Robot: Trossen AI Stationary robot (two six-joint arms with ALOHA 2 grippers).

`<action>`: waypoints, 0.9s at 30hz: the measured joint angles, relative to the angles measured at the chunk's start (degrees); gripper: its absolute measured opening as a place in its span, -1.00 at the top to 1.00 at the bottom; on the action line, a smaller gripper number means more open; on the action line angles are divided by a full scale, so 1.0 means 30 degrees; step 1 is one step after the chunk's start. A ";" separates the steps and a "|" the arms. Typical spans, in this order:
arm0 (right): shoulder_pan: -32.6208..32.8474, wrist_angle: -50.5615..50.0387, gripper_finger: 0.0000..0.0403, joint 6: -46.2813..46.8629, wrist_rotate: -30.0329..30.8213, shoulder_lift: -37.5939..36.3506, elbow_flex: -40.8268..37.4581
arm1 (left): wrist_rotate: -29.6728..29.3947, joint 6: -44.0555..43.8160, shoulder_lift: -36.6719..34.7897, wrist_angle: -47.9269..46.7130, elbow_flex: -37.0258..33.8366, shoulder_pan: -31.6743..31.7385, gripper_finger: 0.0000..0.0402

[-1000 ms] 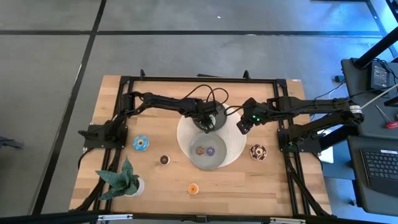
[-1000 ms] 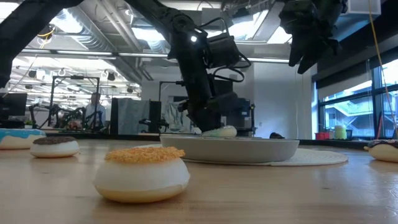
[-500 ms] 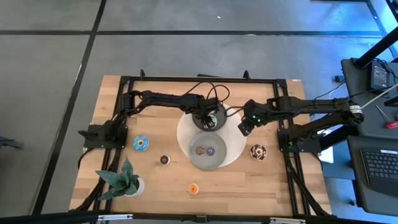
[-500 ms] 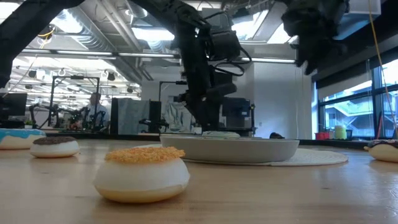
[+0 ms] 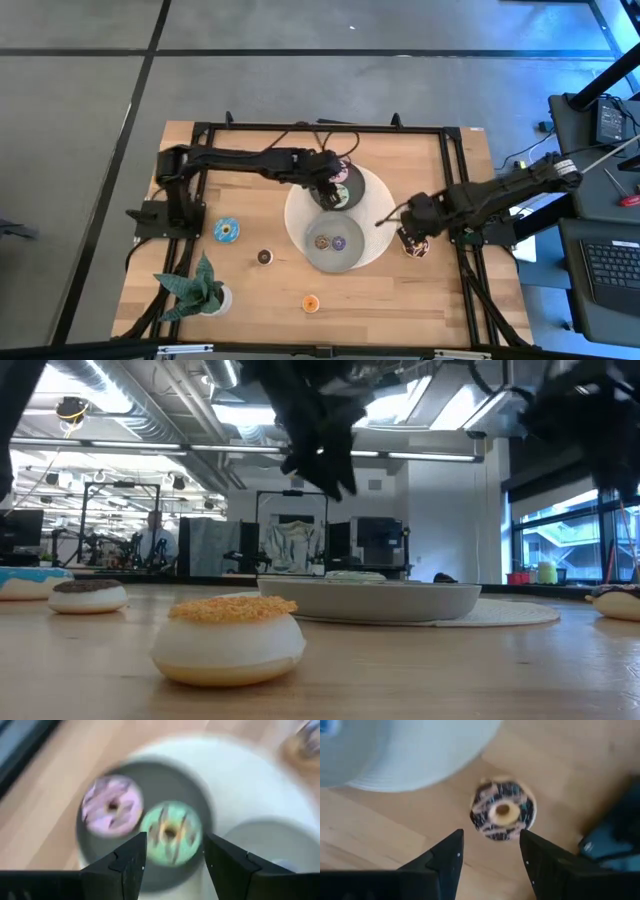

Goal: Pick & Place donuts
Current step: Put the big black donut on the black plate

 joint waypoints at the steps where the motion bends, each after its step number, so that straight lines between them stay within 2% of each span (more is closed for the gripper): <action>1: 0.0366 0.0240 0.03 0.0802 -0.0309 0.0005 -0.0455 | 0.0176 0.0047 -0.0565 0.0993 -0.0699 -0.0035 0.06; 5: 0.1504 0.1378 0.03 0.3596 -0.0806 0.0022 -0.2481 | 0.0644 0.0093 -0.2728 0.5283 -0.3621 -0.0175 0.07; 9: 0.1979 0.2371 0.03 0.5031 -0.0752 0.0015 -0.4290 | 0.1037 -0.0870 -0.4249 0.7990 -0.5647 -0.0283 0.07; 19: 0.1993 0.5268 0.03 0.5748 -0.0063 0.0000 -0.7251 | 0.1545 -0.1382 -0.4695 0.8186 -0.6254 -0.0690 0.07; 24: 0.1911 0.6113 0.04 0.6000 0.0079 -0.0007 -0.7921 | 0.1576 -0.1150 -0.4670 0.8165 -0.6254 -0.0884 0.07; 27: 0.1919 0.6471 0.11 0.6007 0.0159 -0.0007 -0.7941 | 0.1568 -0.0688 -0.4670 0.8146 -0.6254 -0.0906 0.06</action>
